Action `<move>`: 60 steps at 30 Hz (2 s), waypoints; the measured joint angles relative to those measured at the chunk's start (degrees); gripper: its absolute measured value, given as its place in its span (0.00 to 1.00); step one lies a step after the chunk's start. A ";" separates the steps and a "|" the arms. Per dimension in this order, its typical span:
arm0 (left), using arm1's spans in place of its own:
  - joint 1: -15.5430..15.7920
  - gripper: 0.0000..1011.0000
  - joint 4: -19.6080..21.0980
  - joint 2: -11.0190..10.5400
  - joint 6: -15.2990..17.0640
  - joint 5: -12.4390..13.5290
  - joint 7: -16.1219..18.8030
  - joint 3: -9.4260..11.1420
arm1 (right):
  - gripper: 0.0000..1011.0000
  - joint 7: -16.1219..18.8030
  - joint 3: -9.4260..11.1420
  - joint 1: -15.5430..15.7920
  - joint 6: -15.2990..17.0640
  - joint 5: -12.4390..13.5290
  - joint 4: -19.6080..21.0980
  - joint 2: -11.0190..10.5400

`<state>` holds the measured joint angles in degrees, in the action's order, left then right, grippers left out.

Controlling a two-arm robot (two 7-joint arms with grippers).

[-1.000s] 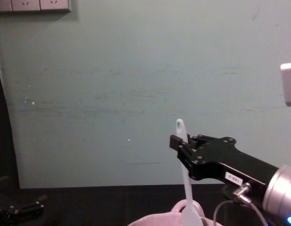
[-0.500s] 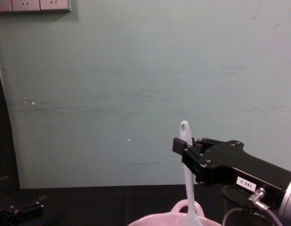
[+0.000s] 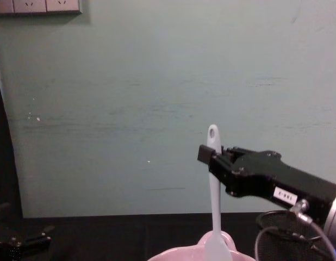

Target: Use the one hand to pick up the spoon and stir the clear water in the bowl.

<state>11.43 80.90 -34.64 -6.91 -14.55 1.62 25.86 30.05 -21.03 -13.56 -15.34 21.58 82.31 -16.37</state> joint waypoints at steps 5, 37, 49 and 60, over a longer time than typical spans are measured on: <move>0.00 0.99 0.00 0.00 0.00 0.00 0.00 0.00 | 0.11 -0.20 0.92 -0.31 4.86 2.99 3.05 -1.06; 0.00 0.99 0.00 0.00 0.00 0.00 0.00 0.00 | 0.11 -12.22 11.72 0.02 18.95 22.22 8.45 -4.84; 0.00 0.99 0.00 0.00 0.00 0.01 0.00 0.00 | 0.11 -11.68 11.15 -2.43 20.82 28.15 -0.12 -3.86; 0.00 0.99 0.00 0.00 0.00 0.00 0.00 0.00 | 0.11 -10.73 9.28 -3.68 21.71 30.67 -5.91 -3.75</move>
<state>11.43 80.90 -34.64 -6.91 -14.55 1.62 25.86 19.32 -11.75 -17.24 6.36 52.24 76.40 -20.12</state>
